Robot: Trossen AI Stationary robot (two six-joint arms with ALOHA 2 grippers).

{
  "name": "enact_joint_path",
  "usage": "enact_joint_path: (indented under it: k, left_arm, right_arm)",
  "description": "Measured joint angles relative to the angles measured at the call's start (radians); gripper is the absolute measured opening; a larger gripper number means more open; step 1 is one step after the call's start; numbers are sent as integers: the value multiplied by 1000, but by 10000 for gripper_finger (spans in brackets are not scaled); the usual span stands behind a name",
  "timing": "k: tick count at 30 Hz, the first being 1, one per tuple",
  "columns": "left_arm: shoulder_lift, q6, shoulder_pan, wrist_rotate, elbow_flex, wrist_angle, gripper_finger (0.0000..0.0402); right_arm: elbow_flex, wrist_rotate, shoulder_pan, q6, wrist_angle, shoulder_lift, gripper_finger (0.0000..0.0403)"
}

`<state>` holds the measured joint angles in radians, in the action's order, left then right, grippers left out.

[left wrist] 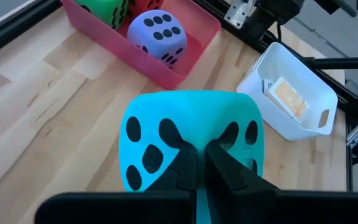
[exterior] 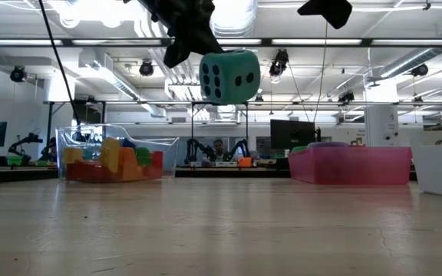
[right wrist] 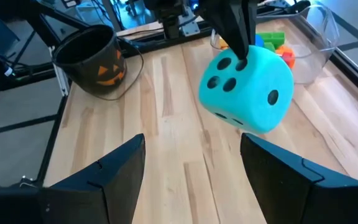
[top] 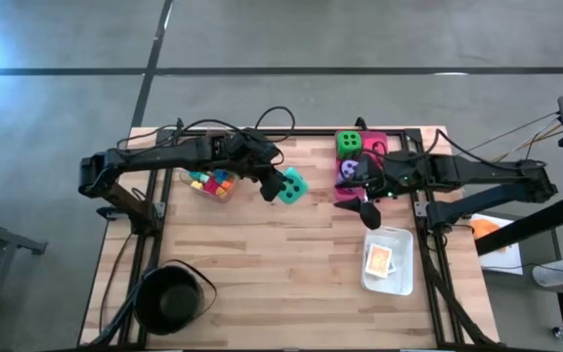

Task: Pick & Place Toys
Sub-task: Put the blue die into the pink bin

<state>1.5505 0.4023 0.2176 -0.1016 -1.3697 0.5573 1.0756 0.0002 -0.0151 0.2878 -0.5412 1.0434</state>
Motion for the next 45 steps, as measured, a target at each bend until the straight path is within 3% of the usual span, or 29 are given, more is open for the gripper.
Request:
enact_joint_path:
  k: [8, 16, 20, 30, 45]
  left_arm:
    - [-3, 21, 0, -24, 0, 0, 3]
    - [-3, 51, -1, -64, 0, 0, 0]
    - [-3, 80, -1, -87, 0, -4, 1]
    - [-3, 157, -1, -217, 0, -141, 1]
    - [-23, 249, 0, -324, -8, -282, 1]
  right_arm:
    - [0, -8, 0, 27, -1, -1, 263]
    - [0, -7, 0, 48, -1, 2, 367]
    - [0, 4, 0, 46, -4, 2, 396]
    - [19, 10, 0, 34, 6, 62, 399]
    - [188, 35, 0, -165, -58, 171, 399]
